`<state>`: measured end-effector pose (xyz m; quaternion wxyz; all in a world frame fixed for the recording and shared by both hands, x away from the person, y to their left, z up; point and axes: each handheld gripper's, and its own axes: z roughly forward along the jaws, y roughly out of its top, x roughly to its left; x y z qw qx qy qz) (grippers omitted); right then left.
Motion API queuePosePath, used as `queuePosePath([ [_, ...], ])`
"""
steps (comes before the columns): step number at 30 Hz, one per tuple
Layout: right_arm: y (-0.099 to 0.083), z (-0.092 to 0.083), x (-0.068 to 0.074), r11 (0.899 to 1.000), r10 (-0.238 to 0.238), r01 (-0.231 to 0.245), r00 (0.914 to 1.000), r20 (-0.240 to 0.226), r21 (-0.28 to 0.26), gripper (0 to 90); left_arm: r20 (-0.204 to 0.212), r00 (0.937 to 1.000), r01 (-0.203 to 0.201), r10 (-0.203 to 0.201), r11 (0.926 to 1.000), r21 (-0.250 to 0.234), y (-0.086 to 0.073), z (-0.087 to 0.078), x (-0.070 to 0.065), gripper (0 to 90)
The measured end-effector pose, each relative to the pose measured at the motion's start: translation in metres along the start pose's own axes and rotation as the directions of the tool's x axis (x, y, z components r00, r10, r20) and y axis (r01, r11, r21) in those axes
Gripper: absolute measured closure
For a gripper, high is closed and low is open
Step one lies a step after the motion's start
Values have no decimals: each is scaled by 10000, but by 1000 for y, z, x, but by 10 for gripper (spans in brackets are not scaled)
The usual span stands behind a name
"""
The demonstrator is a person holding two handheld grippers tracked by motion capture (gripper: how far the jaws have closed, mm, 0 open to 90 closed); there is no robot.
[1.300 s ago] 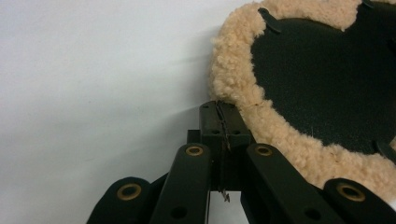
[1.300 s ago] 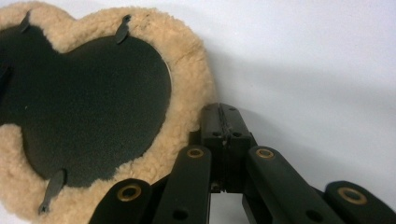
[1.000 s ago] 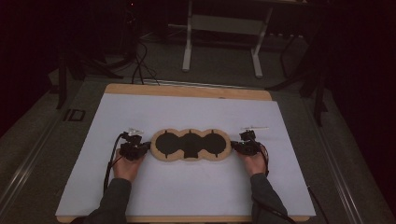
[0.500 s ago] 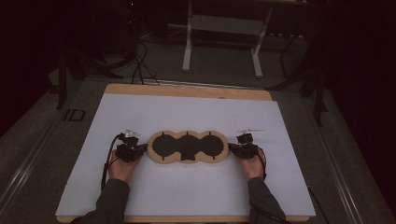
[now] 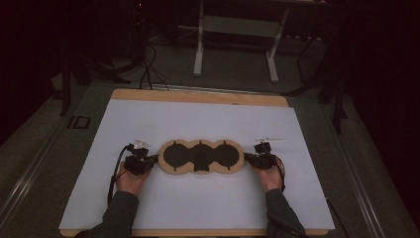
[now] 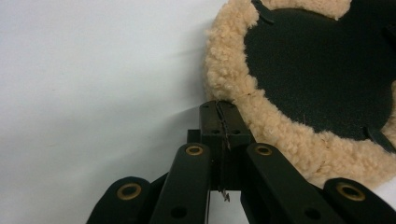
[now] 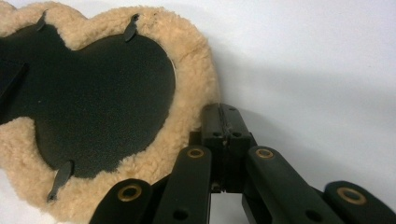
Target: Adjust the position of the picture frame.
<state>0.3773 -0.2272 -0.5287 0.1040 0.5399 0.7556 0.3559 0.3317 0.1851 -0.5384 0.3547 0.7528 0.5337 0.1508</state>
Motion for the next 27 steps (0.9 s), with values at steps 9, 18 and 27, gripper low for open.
queuePosePath([
  [9, -5, -5, -7, 9997, 213, -213, 9998, 9, -80, 900, -42, 9995, -313, 314, 9995, 24, 1, 1, -9, 900],
  [18, -6, -5, -2, 9999, 112, -112, 9999, 3, -99, 900, 24, 9999, -105, 105, 9999, 29, 0, -1, -4, 900],
  [27, -7, -10, 6, 9953, -961, 966, 9929, 696, -43, 857, -69, 9998, -203, 202, 9997, -125, -1, -12, -2, 801],
])
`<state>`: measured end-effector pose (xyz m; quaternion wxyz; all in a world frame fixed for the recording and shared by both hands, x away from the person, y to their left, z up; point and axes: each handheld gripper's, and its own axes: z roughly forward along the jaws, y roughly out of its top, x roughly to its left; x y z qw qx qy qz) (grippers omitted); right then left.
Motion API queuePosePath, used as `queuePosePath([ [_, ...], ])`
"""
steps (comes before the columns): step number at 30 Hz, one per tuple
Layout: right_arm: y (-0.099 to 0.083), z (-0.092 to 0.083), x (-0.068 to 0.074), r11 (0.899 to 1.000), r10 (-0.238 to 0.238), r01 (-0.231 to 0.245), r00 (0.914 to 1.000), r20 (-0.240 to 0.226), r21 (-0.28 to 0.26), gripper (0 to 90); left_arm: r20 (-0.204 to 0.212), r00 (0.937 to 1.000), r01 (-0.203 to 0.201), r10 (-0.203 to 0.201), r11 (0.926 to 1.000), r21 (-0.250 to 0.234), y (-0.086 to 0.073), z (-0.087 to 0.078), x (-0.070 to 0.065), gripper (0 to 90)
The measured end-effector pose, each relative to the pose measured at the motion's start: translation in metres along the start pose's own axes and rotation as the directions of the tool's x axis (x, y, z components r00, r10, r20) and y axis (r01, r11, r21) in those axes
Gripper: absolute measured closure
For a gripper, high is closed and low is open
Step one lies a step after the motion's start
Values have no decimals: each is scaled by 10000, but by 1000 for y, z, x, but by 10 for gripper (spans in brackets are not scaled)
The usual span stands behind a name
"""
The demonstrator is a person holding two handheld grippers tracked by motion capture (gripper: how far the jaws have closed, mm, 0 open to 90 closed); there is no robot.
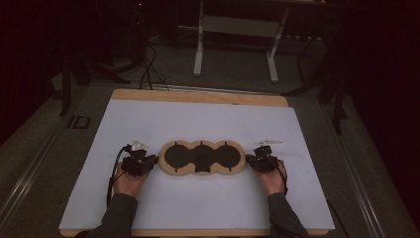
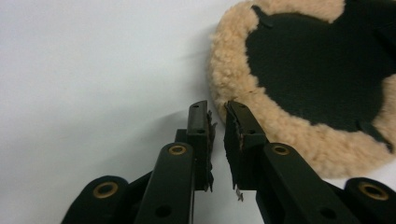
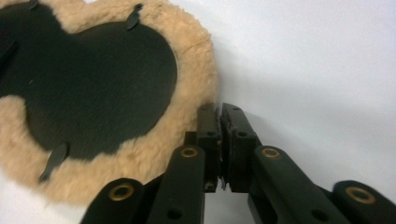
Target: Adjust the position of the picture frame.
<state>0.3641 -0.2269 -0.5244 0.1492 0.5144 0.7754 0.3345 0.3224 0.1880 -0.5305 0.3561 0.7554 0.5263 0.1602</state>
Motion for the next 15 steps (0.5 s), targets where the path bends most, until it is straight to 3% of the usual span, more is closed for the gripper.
queuePosePath([
  [7, 2, -18, 0, 9990, -446, 446, 9990, -39, -102, 814, -206, 9985, -525, 516, 9976, -459, -1, -15, -6, 730],
  [15, -3, -30, 0, 9971, -748, 745, 9970, -179, -129, 760, 362, 9991, -218, 243, 9975, -678, 1, -20, -6, 679],
])
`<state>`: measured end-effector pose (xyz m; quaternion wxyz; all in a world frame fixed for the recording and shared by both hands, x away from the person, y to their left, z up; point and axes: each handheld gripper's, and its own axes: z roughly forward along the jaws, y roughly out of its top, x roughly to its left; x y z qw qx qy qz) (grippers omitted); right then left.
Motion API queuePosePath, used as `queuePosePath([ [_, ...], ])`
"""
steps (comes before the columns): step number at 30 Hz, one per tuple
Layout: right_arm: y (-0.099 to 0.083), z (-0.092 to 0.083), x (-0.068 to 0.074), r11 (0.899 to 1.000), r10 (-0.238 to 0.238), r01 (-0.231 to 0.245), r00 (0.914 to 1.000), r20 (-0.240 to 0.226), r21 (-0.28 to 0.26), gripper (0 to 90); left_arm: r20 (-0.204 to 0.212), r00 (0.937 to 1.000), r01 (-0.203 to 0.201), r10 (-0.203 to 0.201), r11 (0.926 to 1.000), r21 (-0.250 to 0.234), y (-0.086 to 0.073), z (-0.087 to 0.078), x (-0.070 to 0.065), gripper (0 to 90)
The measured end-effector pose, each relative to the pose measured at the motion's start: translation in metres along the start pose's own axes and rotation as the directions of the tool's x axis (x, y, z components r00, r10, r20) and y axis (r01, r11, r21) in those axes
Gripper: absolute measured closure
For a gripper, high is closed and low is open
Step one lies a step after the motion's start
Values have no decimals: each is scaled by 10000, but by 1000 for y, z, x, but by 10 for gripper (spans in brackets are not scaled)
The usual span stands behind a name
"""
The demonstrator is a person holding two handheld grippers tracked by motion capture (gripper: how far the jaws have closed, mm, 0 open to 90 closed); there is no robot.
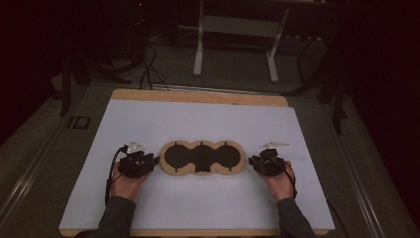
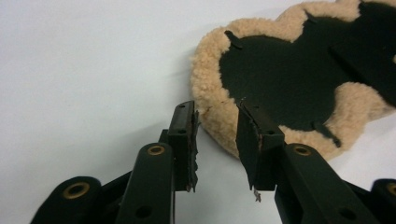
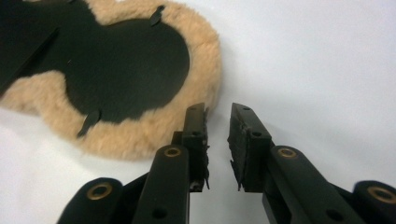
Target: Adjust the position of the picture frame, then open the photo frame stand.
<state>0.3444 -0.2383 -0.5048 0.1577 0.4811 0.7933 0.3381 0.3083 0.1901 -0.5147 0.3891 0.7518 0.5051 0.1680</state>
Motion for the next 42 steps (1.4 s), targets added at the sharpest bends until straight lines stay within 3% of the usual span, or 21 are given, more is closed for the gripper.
queuePosePath([
  [4, -11, -1, -3, 10000, -43, 43, 9997, -250, -11, 725, 98, 9999, 132, -131, 9998, -125, 1, -2, 0, 662],
  [10, -22, -1, -13, 9976, 566, -592, 9958, -715, -353, 632, 212, 9997, 112, -105, 9993, -345, 3, -5, -2, 638],
  [12, -22, -2, -13, 9970, 599, -632, 9956, -726, -446, 612, 460, 9989, 37, -22, 9994, -333, 4, -6, -4, 640],
  [14, -23, -7, -8, 9983, 155, -180, 9989, -442, -556, 579, 476, 9988, -132, 147, 9994, -330, 4, -7, -7, 647],
  [22, -26, -2, -1, 9995, -59, 44, 9989, -466, -317, 559, 887, 9934, -685, 733, 9960, -566, 10, -12, -23, 645],
  [34, -25, -5, -4, 9992, -67, 59, 9998, -199, -406, 529, 1546, 9769, -1384, 1473, 9881, -668, 13, -9, -58, 594],
  [42, -26, -5, -5, 9991, -90, 87, 9999, -58, -424, 521, 1995, 9534, -2222, 2265, 9740, -438, 9, 1, -83, 649],
])
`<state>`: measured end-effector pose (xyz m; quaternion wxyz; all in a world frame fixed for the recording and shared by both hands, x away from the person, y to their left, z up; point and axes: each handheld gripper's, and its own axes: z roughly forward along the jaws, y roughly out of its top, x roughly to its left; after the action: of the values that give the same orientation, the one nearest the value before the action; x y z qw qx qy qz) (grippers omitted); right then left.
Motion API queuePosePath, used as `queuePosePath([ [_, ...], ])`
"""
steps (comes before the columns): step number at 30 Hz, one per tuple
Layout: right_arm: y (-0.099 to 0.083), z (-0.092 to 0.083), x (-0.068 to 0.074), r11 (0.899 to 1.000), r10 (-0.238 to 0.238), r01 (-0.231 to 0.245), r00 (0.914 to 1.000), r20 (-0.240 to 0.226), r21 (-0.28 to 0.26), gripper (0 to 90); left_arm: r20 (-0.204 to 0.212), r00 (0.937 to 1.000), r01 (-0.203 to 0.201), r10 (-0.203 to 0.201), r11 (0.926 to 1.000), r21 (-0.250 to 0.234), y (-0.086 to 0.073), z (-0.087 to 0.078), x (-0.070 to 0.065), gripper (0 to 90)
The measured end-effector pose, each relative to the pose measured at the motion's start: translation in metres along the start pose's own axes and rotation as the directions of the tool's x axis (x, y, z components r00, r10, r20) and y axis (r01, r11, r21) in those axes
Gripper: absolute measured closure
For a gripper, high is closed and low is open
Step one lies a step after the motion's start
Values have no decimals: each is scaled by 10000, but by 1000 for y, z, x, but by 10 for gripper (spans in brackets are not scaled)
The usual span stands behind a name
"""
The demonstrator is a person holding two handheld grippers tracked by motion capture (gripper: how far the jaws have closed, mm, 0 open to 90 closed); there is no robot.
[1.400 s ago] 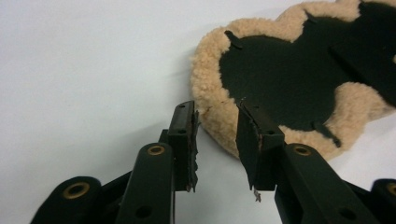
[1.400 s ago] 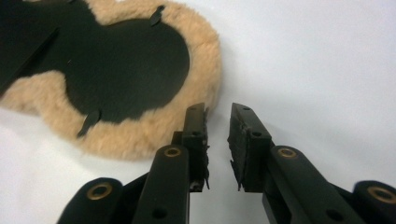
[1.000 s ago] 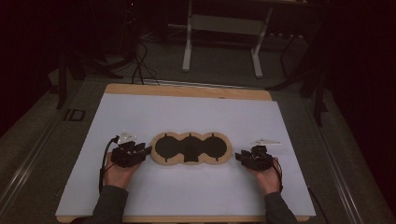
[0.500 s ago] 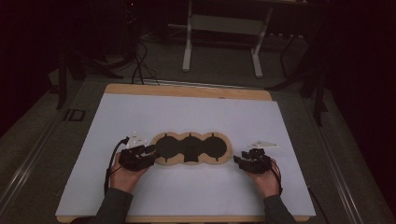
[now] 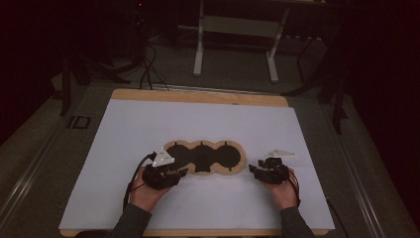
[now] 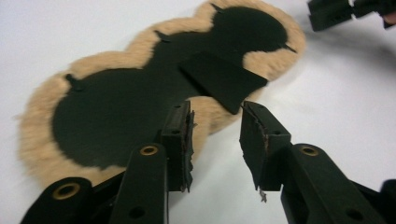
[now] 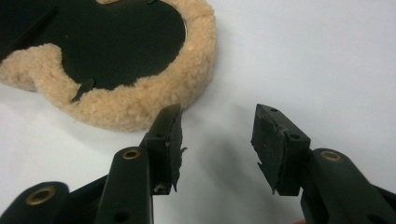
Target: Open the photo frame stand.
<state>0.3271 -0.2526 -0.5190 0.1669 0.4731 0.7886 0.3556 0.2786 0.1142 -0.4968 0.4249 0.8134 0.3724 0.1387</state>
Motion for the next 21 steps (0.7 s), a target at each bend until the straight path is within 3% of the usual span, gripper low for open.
queuePosePath([
  [8, 0, -2, 0, 9999, -9, 10, 10000, 32, -165, 527, 190, 9985, -524, 516, 9977, 425, 0, 15, -15, 743],
  [10, 0, -2, -1, 9998, 44, -44, 10000, 6, -199, 529, 179, 9980, -609, 600, 9968, 527, -1, 20, -17, 833],
  [13, -1, -2, -1, 9995, 94, -93, 10000, 26, -286, 529, 133, 9964, -847, 840, 9941, 675, -3, 26, -20, 896],
  [21, -1, -3, -2, 9993, 140, -140, 9999, 2, -337, 532, 111, 9959, -909, 902, 9891, 1158, -7, 44, -23, 900],
])
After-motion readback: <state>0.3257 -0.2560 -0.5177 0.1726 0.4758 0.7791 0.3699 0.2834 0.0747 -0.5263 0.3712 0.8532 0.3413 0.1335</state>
